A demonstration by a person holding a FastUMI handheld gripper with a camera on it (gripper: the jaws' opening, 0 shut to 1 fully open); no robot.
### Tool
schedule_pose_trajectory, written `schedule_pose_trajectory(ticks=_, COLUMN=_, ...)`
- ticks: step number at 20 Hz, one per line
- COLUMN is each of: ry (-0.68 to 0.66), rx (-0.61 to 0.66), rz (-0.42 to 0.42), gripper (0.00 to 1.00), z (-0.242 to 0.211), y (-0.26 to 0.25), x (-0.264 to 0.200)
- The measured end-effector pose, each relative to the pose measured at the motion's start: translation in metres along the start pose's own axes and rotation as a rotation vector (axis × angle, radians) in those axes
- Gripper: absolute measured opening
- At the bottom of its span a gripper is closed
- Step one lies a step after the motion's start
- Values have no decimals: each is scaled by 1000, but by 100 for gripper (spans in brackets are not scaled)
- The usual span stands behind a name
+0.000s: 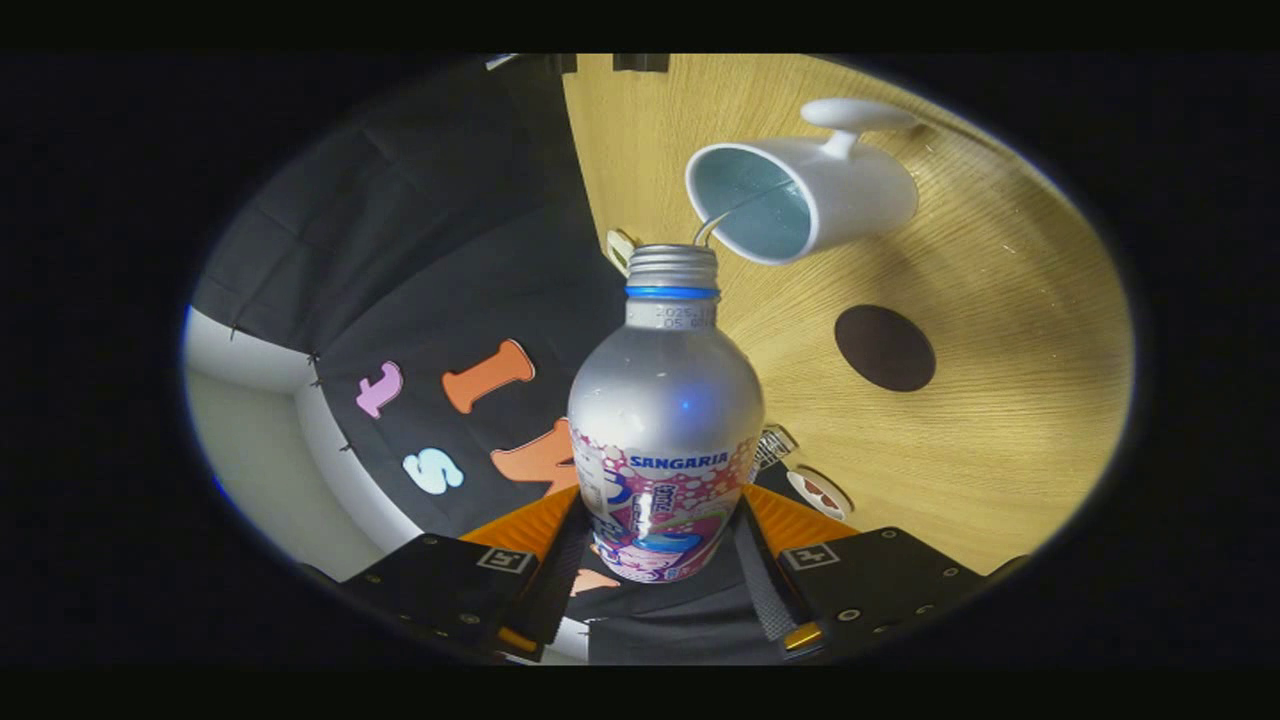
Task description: Take the bottle from table, then pour the juice into the cup, finally place the bottle on the coaster
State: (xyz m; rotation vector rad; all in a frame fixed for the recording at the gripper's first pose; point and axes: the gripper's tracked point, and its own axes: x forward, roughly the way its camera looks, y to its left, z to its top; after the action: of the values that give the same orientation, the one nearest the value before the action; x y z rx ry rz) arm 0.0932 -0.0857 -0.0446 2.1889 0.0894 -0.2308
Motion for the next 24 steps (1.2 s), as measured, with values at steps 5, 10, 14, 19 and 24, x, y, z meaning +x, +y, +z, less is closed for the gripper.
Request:
schedule_pose_trajectory(ticks=5, ry=-10, rx=29, rz=-8, gripper=75, z=5, y=0, x=-2)
schedule_pose_trajectory(ticks=10, ry=-13, rx=72, rz=8, gripper=75, z=9, y=5, x=-4)
schedule_pose_trajectory(ticks=14, ry=-20, rx=114, rz=12, gripper=75, z=16, y=7, x=-6)
schedule_pose_trajectory(ticks=19, ry=-18, rx=163, rz=11, gripper=75, z=14, y=10, x=-3)
schedule_pose_trajectory(ticks=24, ry=-23, rx=193, rz=12, gripper=75, z=17, y=9, x=-5)
